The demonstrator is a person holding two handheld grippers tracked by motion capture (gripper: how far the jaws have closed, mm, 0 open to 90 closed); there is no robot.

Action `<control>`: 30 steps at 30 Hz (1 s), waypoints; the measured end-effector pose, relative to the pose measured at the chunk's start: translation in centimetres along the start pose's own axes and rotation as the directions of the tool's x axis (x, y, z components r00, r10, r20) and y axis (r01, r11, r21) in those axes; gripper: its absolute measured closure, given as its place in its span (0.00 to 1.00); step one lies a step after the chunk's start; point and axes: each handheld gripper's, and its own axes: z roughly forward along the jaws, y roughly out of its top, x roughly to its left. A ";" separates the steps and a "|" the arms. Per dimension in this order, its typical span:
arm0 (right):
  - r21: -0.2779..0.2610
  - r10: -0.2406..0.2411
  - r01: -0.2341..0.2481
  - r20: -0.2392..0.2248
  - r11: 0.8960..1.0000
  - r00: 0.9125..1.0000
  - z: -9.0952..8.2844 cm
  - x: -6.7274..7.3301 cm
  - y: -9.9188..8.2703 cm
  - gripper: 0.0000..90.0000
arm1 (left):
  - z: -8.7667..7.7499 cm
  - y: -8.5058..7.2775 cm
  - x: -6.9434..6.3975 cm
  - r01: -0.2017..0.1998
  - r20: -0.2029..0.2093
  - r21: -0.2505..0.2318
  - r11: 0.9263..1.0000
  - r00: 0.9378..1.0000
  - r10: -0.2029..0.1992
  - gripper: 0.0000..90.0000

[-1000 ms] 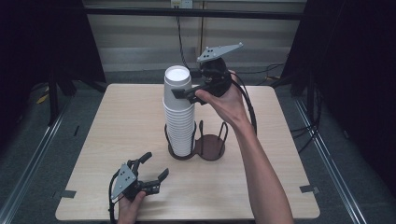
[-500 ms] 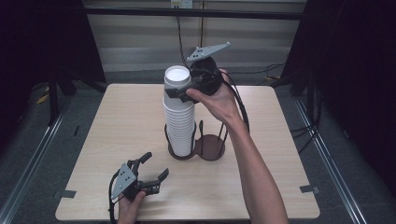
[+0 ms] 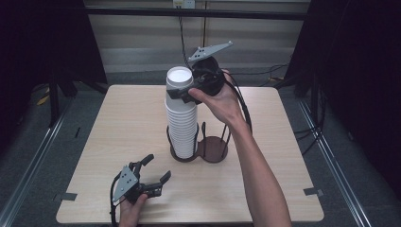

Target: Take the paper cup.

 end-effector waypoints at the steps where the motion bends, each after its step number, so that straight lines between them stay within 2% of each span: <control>1: 0.001 0.000 0.000 -0.001 1.000 1.000 0.0 0.0 0.0 0.21 | 0.0 0.0 0.0 0.000 0.000 0.000 1.000 1.000 0.000 0.18; 18: -0.002 0.000 0.000 -0.004 1.000 1.000 -0.1 -0.1 0.1 0.22 | 0.0 0.0 0.0 0.001 0.000 0.000 1.000 1.000 -0.001 0.18; 30: -0.041 0.004 -0.004 -0.009 0.999 1.000 -0.6 -0.1 0.3 0.22 | 0.0 0.0 0.0 0.006 -0.002 -0.002 1.000 1.000 -0.006 0.18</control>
